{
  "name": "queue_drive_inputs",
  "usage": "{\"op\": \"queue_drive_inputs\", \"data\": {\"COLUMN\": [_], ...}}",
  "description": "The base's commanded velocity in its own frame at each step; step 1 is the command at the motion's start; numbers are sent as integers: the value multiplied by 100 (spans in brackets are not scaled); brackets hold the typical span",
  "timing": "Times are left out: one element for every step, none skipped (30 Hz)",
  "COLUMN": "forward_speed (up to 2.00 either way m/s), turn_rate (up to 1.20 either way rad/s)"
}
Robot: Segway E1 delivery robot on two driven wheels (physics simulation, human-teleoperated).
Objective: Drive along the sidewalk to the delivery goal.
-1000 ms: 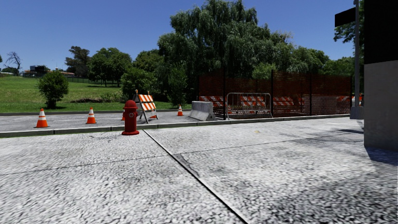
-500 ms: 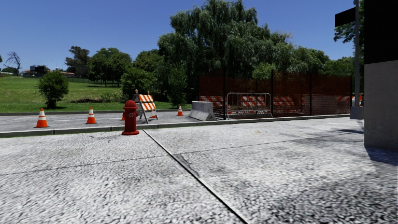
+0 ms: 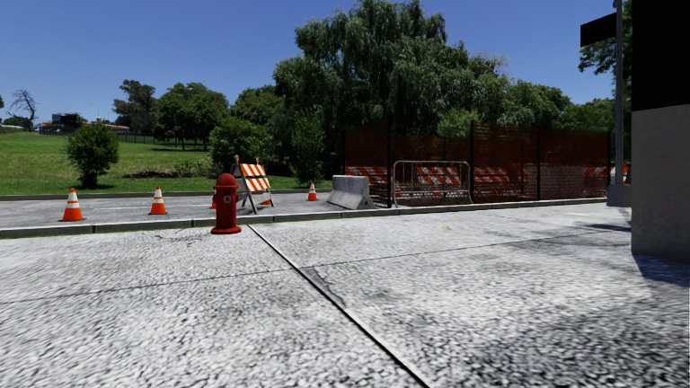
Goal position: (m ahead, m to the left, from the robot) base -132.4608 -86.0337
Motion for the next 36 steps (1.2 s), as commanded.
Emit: {"op": "queue_drive_inputs", "data": {"forward_speed": [4,4,25,200,200,200,200,200,200,200,200,200,200,200,200,200,200,200,200,200,200,200,200,200,200,200,200,200,200,200,200,200,200,200,200,200], "turn_rate": [0,0,0,0,0,0,0,0,0,0,0,0,0,0,0,0,0,0,0,0,0,0,0,0,0,0,0,0,0,0,0,0,0,0,0,0]}}
